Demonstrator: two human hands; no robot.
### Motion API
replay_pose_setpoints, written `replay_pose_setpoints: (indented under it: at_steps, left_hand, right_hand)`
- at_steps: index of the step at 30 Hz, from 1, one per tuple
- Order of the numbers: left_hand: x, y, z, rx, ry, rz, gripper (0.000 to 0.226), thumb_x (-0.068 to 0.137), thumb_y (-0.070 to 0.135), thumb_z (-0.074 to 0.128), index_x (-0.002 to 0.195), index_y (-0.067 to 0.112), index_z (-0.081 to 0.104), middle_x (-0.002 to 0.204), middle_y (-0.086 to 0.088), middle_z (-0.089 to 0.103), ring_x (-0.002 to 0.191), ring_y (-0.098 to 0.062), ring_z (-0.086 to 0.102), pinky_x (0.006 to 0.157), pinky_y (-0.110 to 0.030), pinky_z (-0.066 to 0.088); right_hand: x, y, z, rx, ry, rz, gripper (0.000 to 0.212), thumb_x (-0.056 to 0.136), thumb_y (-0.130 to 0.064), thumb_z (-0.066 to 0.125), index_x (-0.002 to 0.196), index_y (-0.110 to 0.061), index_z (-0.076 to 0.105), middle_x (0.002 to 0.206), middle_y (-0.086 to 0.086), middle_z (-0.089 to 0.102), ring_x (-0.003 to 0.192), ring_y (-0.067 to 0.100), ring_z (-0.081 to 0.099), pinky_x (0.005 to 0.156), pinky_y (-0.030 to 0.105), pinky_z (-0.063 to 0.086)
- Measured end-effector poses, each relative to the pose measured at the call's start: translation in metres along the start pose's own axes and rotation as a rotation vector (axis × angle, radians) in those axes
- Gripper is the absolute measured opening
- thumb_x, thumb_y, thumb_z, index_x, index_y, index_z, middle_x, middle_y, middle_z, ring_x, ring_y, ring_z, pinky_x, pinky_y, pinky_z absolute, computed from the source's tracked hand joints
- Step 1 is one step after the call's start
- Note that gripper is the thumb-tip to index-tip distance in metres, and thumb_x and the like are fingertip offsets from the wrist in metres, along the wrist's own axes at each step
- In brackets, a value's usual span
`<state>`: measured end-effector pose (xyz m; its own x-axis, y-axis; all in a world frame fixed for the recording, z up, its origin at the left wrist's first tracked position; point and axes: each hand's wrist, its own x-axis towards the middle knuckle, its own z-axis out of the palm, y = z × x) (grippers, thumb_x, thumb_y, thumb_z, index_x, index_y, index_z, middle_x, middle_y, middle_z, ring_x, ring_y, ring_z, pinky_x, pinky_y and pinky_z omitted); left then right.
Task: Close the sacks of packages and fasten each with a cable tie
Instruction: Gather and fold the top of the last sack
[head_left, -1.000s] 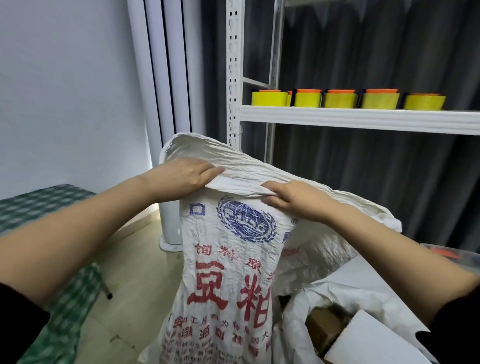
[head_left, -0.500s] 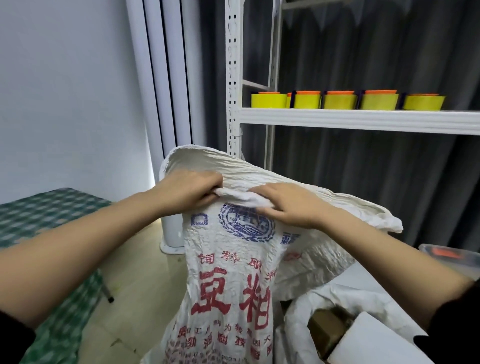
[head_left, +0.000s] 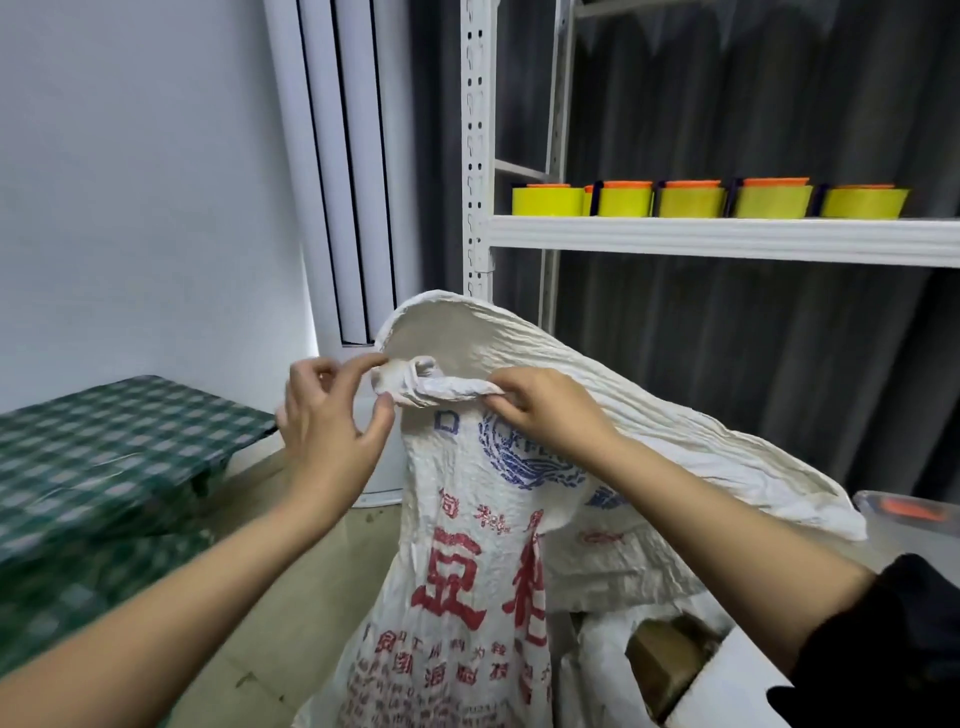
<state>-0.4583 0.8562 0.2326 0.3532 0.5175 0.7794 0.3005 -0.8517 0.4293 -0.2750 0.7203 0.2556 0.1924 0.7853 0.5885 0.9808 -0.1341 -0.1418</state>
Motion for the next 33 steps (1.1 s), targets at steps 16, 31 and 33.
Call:
replay_pose_setpoints:
  at_steps: [16, 31, 33]
  left_hand:
    - [0.014, 0.039, 0.0, -0.9, -0.307, -0.49, 0.051, 0.091, -0.005, 0.049, 0.136, 0.019, 0.05, 0.128, 0.0, 0.06, 0.118, -0.011, 0.056, 0.099, -0.027, 0.047]
    - [-0.011, 0.041, -0.027, -0.61, -0.413, -0.273, 0.011, 0.087, 0.008, 0.065, 0.095, 0.015, 0.065, 0.092, 0.003, 0.067, 0.073, 0.002, 0.062, 0.068, -0.008, 0.046]
    - [-0.014, 0.038, -0.026, -0.642, -0.411, -0.342, 0.009, 0.088, 0.009, 0.064, 0.09, 0.016, 0.068, 0.088, 0.002, 0.071, 0.076, -0.002, 0.063, 0.07, -0.013, 0.049]
  right_hand:
    - [-0.009, -0.055, -0.002, -0.189, 0.463, -0.451, 0.033, 0.099, -0.031, 0.043, 0.098, -0.011, 0.07, 0.094, 0.006, 0.064, 0.084, 0.025, 0.056, 0.07, 0.037, 0.042]
    - [0.025, -0.031, -0.031, 0.806, -0.296, 0.194, 0.023, 0.093, -0.03, 0.055, 0.081, -0.011, 0.057, 0.079, -0.004, 0.052, 0.073, 0.005, 0.048, 0.069, 0.021, 0.038]
    - [0.018, -0.031, -0.029, 0.82, -0.266, 0.16, 0.022, 0.094, -0.03, 0.058, 0.088, -0.008, 0.059, 0.085, -0.002, 0.055, 0.076, 0.004, 0.05, 0.071, 0.018, 0.039]
